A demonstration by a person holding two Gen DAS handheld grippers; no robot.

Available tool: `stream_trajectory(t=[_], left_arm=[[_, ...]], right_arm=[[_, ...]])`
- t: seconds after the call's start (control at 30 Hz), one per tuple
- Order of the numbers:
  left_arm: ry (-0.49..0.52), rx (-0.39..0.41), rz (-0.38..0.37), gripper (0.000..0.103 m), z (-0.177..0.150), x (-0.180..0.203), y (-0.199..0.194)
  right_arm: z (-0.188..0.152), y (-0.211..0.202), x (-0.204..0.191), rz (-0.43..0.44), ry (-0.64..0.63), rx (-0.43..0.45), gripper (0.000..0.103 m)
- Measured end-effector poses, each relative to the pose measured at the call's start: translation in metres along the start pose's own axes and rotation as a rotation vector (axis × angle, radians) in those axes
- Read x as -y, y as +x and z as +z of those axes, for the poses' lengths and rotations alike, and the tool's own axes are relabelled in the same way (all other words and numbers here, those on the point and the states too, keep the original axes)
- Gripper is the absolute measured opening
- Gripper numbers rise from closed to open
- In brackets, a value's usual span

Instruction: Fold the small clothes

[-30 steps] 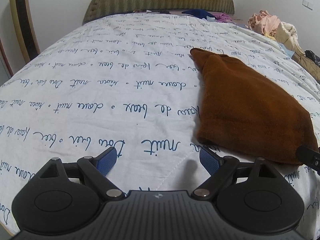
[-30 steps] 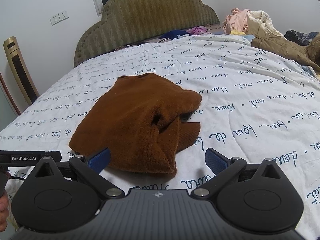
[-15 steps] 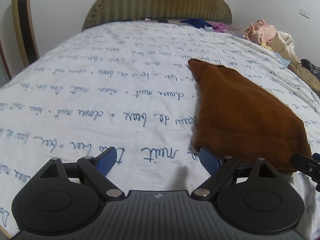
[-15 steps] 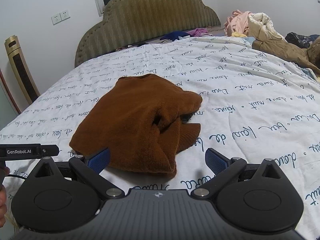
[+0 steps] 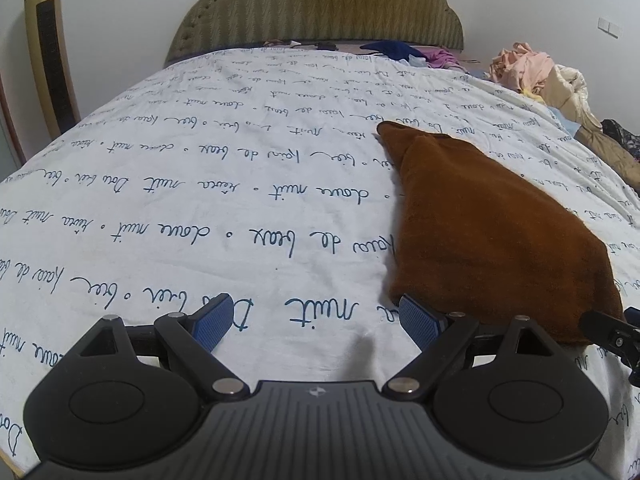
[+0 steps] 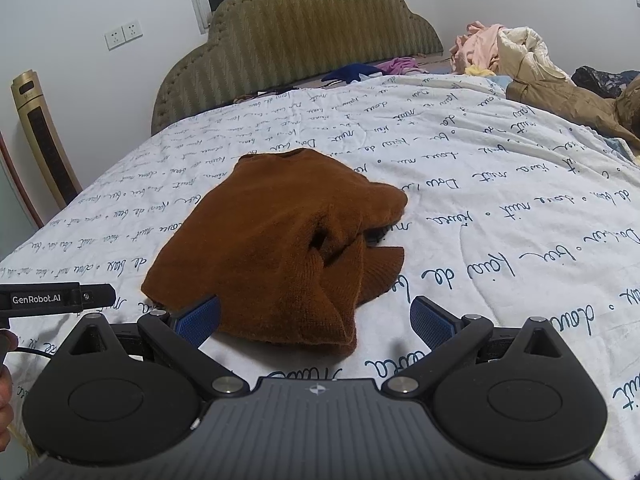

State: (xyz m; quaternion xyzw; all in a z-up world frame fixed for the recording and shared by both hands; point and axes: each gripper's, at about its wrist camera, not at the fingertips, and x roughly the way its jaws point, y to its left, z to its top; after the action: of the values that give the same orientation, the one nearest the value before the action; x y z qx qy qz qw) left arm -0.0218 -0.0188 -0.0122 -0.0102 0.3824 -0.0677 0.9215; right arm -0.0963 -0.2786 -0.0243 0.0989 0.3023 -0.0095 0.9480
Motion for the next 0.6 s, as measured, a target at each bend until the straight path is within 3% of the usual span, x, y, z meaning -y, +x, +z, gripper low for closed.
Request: stream_trajectory(t=[0.5,0.57,0.6], left_arm=[[0.018,0.034,0.019,0.089,0.0006,-0.0003,-0.0033],[0.017,0.031,0.019,0.073,0.0010,-0.0008,-0.0034],[0.012,0.027,0.015,0.073,0.0012,-0.0015,-0.0028]], right_arm=[[-0.0004,-0.0003,-0.0001,0.003,0.001,0.002,0.100],[-0.0004,-0.0007,-0.0004,0.003,-0.001,0.003,0.100],[-0.0005,-0.0006,-0.0010,0.002,0.000,0.005,0.100]])
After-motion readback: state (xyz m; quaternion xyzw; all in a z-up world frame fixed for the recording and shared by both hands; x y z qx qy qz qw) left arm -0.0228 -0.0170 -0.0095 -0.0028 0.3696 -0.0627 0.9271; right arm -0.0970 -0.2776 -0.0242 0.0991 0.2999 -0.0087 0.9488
